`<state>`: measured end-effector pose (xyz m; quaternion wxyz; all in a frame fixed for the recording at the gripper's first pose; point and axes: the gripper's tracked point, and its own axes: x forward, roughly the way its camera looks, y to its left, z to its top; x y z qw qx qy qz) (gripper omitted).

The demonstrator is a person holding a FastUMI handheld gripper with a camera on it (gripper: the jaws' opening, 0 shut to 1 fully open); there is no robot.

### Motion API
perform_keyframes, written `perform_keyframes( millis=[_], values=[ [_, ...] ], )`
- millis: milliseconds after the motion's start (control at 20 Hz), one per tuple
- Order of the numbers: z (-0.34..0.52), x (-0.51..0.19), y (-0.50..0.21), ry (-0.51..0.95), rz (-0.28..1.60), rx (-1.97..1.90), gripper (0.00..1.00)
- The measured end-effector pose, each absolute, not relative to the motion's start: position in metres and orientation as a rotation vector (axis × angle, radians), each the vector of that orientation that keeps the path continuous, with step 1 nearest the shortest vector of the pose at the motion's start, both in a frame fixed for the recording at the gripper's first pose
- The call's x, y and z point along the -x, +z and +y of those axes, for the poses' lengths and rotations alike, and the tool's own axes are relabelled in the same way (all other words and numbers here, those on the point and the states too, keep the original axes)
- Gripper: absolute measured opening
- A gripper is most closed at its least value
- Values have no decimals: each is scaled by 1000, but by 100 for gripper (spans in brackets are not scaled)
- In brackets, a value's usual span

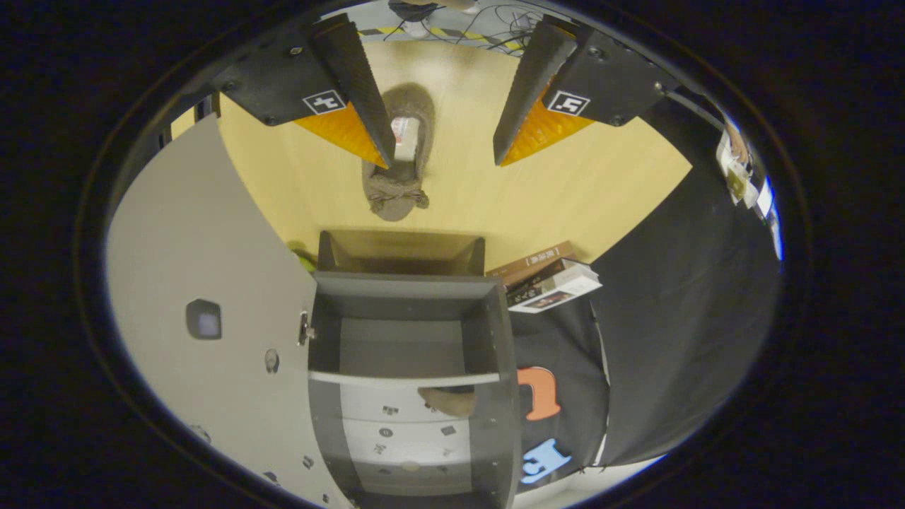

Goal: Open the shoe cabinet door, grab the shoes and put them into the shoe cabinet, then close the shoe cabinet door.

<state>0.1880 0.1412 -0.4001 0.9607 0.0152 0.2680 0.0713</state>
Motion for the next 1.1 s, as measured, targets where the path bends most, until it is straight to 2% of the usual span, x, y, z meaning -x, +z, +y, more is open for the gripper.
perform_keyframes(
  millis=[400,750,900,1000,1100],
  values=[
    [145,-269,-471,100,703,-104,88],
    [146,-303,-490,101,765,-128,87],
    [125,-309,-493,25,762,-121,48],
    [132,-312,-493,56,772,-139,22],
    [134,-310,-491,88,775,-138,14]
  ],
)
